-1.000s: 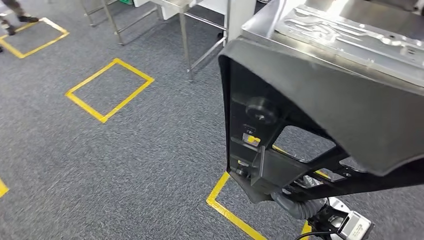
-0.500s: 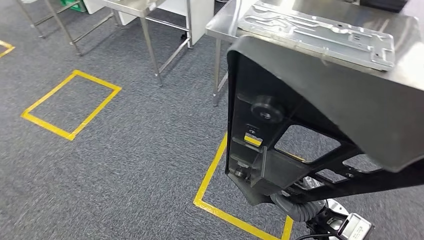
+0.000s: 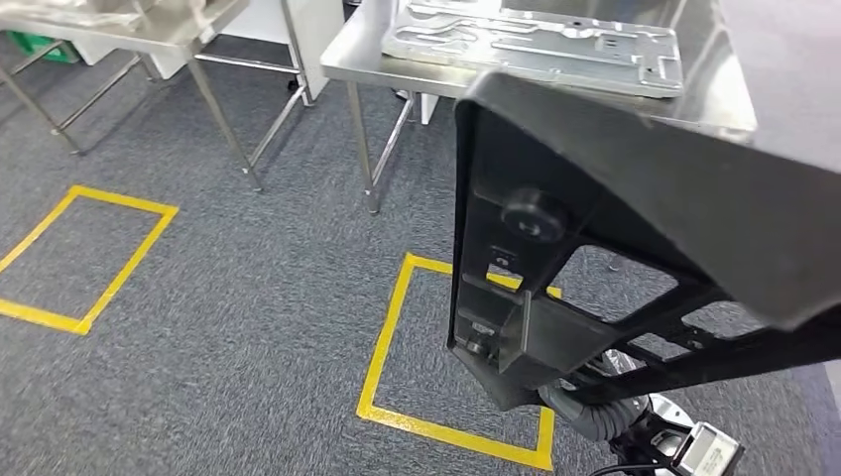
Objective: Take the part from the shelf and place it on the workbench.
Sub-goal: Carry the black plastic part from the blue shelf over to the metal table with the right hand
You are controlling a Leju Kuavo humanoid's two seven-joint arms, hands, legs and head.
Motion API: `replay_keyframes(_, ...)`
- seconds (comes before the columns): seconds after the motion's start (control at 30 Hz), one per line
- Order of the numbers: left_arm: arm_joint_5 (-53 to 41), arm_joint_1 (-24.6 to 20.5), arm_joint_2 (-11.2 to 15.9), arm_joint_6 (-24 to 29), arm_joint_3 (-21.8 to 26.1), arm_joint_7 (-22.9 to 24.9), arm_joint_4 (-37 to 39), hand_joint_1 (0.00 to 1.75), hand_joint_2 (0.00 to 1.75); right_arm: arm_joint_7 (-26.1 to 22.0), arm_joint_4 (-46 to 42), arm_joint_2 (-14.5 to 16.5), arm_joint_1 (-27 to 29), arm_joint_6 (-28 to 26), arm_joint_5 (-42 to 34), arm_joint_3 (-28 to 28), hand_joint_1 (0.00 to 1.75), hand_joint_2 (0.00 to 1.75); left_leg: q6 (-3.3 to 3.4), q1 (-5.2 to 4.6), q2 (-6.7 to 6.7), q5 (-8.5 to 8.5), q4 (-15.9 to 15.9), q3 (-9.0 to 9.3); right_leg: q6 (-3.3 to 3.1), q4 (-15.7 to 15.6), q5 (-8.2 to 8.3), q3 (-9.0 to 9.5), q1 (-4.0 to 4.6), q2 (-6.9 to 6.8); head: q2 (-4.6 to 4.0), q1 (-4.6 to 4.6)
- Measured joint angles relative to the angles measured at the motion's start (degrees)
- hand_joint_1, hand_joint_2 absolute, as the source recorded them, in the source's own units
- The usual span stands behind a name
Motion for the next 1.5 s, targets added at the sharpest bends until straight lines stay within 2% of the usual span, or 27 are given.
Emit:
replay_keyframes(0.03,0.0,0.1,0.0,0.0,0.0,-0.2,0.0,0.00,1.75,0.0,0.1,0.0,0.1,0.1,0.0,0.0,1.75,1.75,-0.02,0.00,-0.33,-0.95,3.3,-1.75,-0.08,0.0,-0.02,0.01,0.10,0.80,0.00,0.00)
replay_keyframes(0.07,0.0,0.2,0.0,0.0,0.0,-0.4,0.0,0.00,1.75,0.0,0.3,0.0,0.1,0.2,0.0,0.0,1.75,1.75,0.02,-0.01,-0.48,-0.75,4.7,-2.75,-0.10,0.1,-0.04,0.04,0.19,1.67,0.00,0.00)
replay_keyframes(0.1,0.0,0.2,0.0,0.0,0.0,-0.5,0.0,0.00,1.75,0.0,0.4,0.0,0.2,0.2,0.0,0.0,1.75,1.75,0.15,-0.02,-0.59,0.66,3.8,-2.69,-0.09,0.1,-0.06,0.11,0.25,2.52,0.00,0.00)
replay_keyframes(0.13,0.0,0.2,0.0,0.0,0.0,-0.6,0.0,0.00,1.75,0.0,0.4,0.0,0.2,0.2,0.0,0.1,1.75,1.75,0.35,-0.02,-0.97,2.94,0.7,-1.64,-0.03,0.2,-0.11,0.18,0.28,3.34,0.00,0.00)
replay_keyframes(0.2,0.0,0.2,0.0,-0.1,0.0,-0.6,0.0,0.00,1.75,0.0,0.5,0.0,0.1,0.1,0.0,0.1,1.75,1.75,0.91,0.06,-3.29,6.81,-7.1,1.31,0.28,0.5,-0.27,0.18,0.32,4.81,0.00,0.01)
replay_keyframes(0.27,0.0,0.1,0.0,-0.3,0.0,-0.2,0.0,0.00,1.75,0.1,0.5,0.0,0.0,0.1,0.0,0.1,1.75,1.75,1.43,0.01,-5.13,7.77,-10.8,2.78,0.94,0.7,-0.26,-0.17,0.21,6.10,-0.01,0.00)
replay_keyframes(0.33,0.0,0.0,0.0,-0.4,-0.1,0.2,0.0,0.00,1.75,0.2,0.5,0.0,-0.2,0.0,0.0,0.1,1.75,1.75,2.05,-0.08,-4.46,7.77,-11.2,3.00,1.81,0.6,-0.02,-0.53,0.01,7.35,-0.01,0.00)
replay_keyframes(0.37,0.0,-0.1,-0.1,-0.4,-0.1,0.3,0.0,0.00,1.75,0.3,0.5,0.1,-0.3,0.0,0.0,0.1,1.75,1.75,2.45,-0.05,-3.78,7.95,-11.4,3.13,2.14,0.7,-0.14,-0.72,0.02,6.94,-0.01,0.01)
replay_keyframes(0.43,0.1,-0.2,-0.1,-0.4,-0.1,0.3,0.0,0.00,1.75,0.6,0.6,0.2,-1.1,0.1,-0.1,0.1,1.75,1.75,3.25,0.16,-2.29,8.30,-12.0,3.32,2.62,3.7,-1.99,-2.25,0.17,3.92,-0.01,0.01)
replay_keyframes(0.5,0.3,-0.1,-0.1,-0.4,-0.1,0.1,0.0,0.00,1.75,0.8,0.9,0.3,-2.0,0.2,-0.5,0.1,1.75,1.75,3.61,-0.03,-0.81,8.30,-12.1,3.30,2.93,10.8,-5.46,-5.71,0.08,0.62,-0.02,0.01)
replay_keyframes(0.57,0.6,0.0,-0.1,-0.3,-0.1,0.0,0.0,0.00,1.75,0.9,1.4,0.3,-2.6,0.3,-0.7,0.1,1.75,1.75,3.62,-0.19,0.68,8.16,-12.0,3.30,3.22,16.1,-6.88,-8.34,-0.14,-0.21,-0.02,0.01)
replay_keyframes(0.6,0.7,0.0,-0.1,-0.3,-0.1,0.0,0.0,0.00,1.75,1.0,1.7,0.3,-2.8,0.4,-0.8,0.1,1.75,1.75,3.56,-0.21,1.39,8.04,-11.9,3.34,3.28,15.8,-6.05,-8.19,-0.20,-0.39,-0.02,0.01)
replay_keyframes(0.63,0.8,0.0,-0.2,-0.3,-0.1,0.0,0.0,0.00,1.75,1.0,1.9,0.3,-3.2,0.5,-0.8,0.2,1.75,1.75,3.46,-0.21,2.07,7.90,-11.9,3.45,3.25,13.2,-4.34,-6.86,-0.23,-0.76,-0.01,0.02)
replay_keyframes(0.7,0.8,-0.1,-0.3,-0.3,-0.1,0.2,0.0,0.00,1.75,1.2,2.4,0.3,-4.0,0.5,-0.9,0.2,1.75,1.75,3.09,-0.38,3.26,7.54,-11.8,3.79,2.83,5.3,-1.01,-2.60,0.07,-2.85,-0.01,0.02)
replay_keyframes(0.77,0.9,-0.1,-0.4,-0.2,-0.1,0.2,0.0,0.00,1.75,1.5,2.7,0.4,-4.7,0.5,-1.2,0.3,1.75,1.75,2.54,-0.63,4.23,7.19,-11.8,4.09,2.12,0.8,0.04,-0.40,0.57,-4.29,-0.01,0.01)
replay_keyframes(0.87,0.6,-0.2,-0.5,0.0,-0.1,0.3,0.0,0.00,1.75,1.7,3.0,0.3,-5.0,0.2,-1.3,0.4,1.75,1.75,1.53,-0.61,4.98,6.74,-11.7,4.44,1.25,0.4,0.03,-0.47,0.64,-3.03,-0.01,0.00)
replay_keyframes(0.93,0.2,-0.2,-0.5,0.2,-0.2,0.3,0.0,0.00,1.75,1.5,3.0,0.3,-5.1,-0.3,-1.0,0.4,1.75,1.75,0.91,-0.43,2.92,4.93,-9.1,3.50,0.61,0.1,0.19,-0.31,0.31,-2.29,-0.01,0.00)
replay_keyframes(1.0,0.1,-0.1,-0.5,0.4,-0.3,0.2,0.0,0.00,1.75,1.2,3.0,0.3,-5.0,-0.7,-0.6,0.5,1.75,1.75,0.58,-0.29,0.37,1.38,-2.2,0.18,0.12,0.0,0.15,-0.25,0.25,-1.73,-0.01,0.00)
replay_keyframes(1.03,0.0,0.1,-0.5,0.4,-0.3,0.2,0.0,0.00,1.75,1.1,3.0,0.3,-4.9,-0.8,-0.5,0.5,1.75,1.75,0.50,-0.28,-0.12,-0.09,1.7,-1.82,-0.03,0.1,0.10,-0.25,0.32,-1.40,-0.01,0.00)
replay_keyframes(1.07,0.0,0.2,-0.5,0.5,-0.3,0.2,0.0,0.00,1.75,0.9,3.0,0.2,-4.8,-0.8,-0.4,0.5,1.75,1.75,0.45,-0.28,-0.32,-0.62,4.3,-3.30,-0.11,0.1,0.04,-0.20,0.38,-1.01,-0.01,0.00)
replay_keyframes(1.1,0.0,0.4,-0.5,0.6,-0.3,0.1,0.0,0.00,1.75,0.8,3.0,0.2,-4.6,-0.8,-0.3,0.6,1.75,1.75,0.47,-0.27,-0.40,0.01,4.9,-3.88,-0.10,0.1,-0.03,-0.11,0.41,-0.63,-0.01,0.00)
replay_keyframes(1.13,0.0,0.4,-0.5,0.6,-0.3,0.1,0.0,0.00,1.75,0.8,3.0,0.2,-4.5,-0.8,-0.3,0.6,1.75,1.75,0.56,-0.26,-0.42,1.75,3.2,-3.35,-0.03,0.2,-0.13,0.05,0.41,-0.25,-0.01,0.00)
replay_keyframes(1.23,0.0,0.3,-0.4,0.7,-0.3,0.0,0.0,0.00,1.75,0.7,3.0,0.2,-4.4,-0.8,-0.1,0.6,1.75,1.75,1.29,-0.28,-0.85,7.42,-7.8,1.08,0.57,0.6,-0.58,0.39,0.54,0.59,-0.01,0.00)
replay_keyframes(1.3,-0.1,0.2,-0.4,0.7,-0.3,0.0,0.0,0.00,1.75,0.7,3.0,0.3,-4.4,-0.9,0.0,0.6,1.75,1.75,2.00,-0.43,-1.15,7.93,-10.5,2.10,1.18,0.7,-0.67,0.23,0.69,0.85,-0.01,0.01)
replay_keyframes(1.4,-0.3,0.1,-0.5,0.7,-0.4,0.0,0.0,0.00,1.75,0.6,3.0,0.4,-4.3,-1.1,0.3,0.6,1.75,1.75,3.11,-0.39,-1.03,8.28,-11.1,2.30,2.17,1.3,-1.14,-0.02,0.48,0.71,0.00,0.00)
replay_keyframes(1.43,-0.4,0.1,-0.5,0.7,-0.5,0.0,0.0,0.00,1.75,0.5,3.0,0.5,-4.3,-1.2,0.3,0.6,1.75,1.75,3.45,-0.28,-0.97,8.42,-11.3,2.42,2.46,2.7,-2.10,-0.64,0.40,0.51,0.00,0.00)
replay_keyframes(1.5,-0.4,0.1,-0.5,0.7,-0.7,0.0,0.0,0.00,1.75,0.3,3.0,0.6,-4.2,-1.5,0.5,0.6,1.75,1.75,3.88,-0.20,-0.88,8.45,-11.5,2.56,2.87,9.0,-5.38,-3.66,0.26,0.12,-0.01,0.00)
